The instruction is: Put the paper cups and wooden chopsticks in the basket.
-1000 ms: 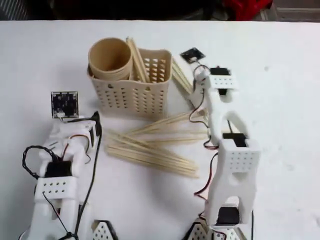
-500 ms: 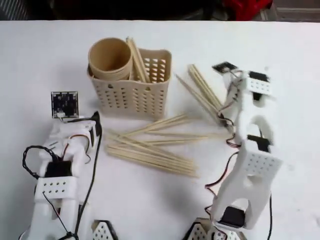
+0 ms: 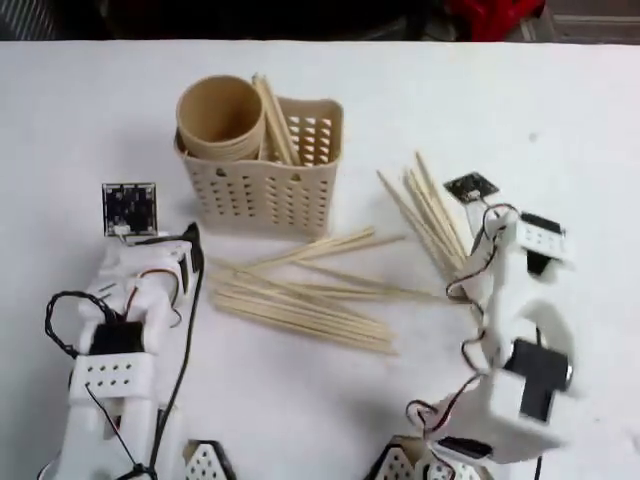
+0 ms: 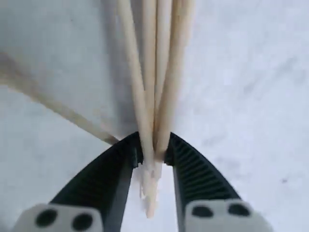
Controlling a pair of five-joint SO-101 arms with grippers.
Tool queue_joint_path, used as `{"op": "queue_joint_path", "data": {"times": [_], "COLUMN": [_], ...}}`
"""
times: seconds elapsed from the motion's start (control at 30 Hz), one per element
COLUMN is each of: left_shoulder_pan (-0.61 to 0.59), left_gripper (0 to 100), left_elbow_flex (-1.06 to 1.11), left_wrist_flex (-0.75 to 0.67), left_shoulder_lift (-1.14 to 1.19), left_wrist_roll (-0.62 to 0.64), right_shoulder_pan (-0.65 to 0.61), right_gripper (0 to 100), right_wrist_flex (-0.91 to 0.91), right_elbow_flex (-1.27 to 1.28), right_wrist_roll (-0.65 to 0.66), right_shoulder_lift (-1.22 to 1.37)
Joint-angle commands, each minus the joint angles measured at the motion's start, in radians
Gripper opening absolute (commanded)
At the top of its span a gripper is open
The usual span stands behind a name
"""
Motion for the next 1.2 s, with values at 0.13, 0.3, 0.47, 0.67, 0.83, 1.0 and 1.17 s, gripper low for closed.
{"op": "queue_joint_path", "data": {"times": [0.13, 0.3, 0.47, 0.67, 0.83, 1.0, 1.17], "left_shoulder_pan": [0.008, 0.008, 0.008, 0.007, 0.007, 0.010, 0.012], "left_gripper": [20, 20, 20, 20, 20, 20, 20], "left_elbow_flex": [-0.003, -0.003, -0.003, -0.003, -0.003, -0.003, -0.003], "left_wrist_flex": [-0.023, -0.023, -0.023, -0.023, -0.023, -0.023, -0.023], "left_shoulder_lift": [-0.019, -0.019, -0.019, -0.019, -0.019, -0.019, -0.019], "left_wrist_roll": [-0.012, -0.012, -0.012, -0.012, -0.012, -0.012, -0.012], "right_shoulder_pan": [-0.007, -0.085, -0.148, -0.154, -0.156, -0.153, -0.151], "right_gripper": [21.5, 18.2, 18.3, 18.3, 18.2, 18.1, 18.1], "right_wrist_flex": [0.031, 0.067, 0.093, 0.091, 0.090, 0.093, 0.093], "right_elbow_flex": [0.032, -0.066, -0.261, -0.548, -0.750, -0.905, -0.985], "right_wrist_roll": [0.011, 0.003, 0.003, 0.002, 0.002, 0.002, 0.002], "right_shoulder_lift": [-0.239, -0.300, -0.186, 0.151, 0.424, 0.622, 0.731]}}
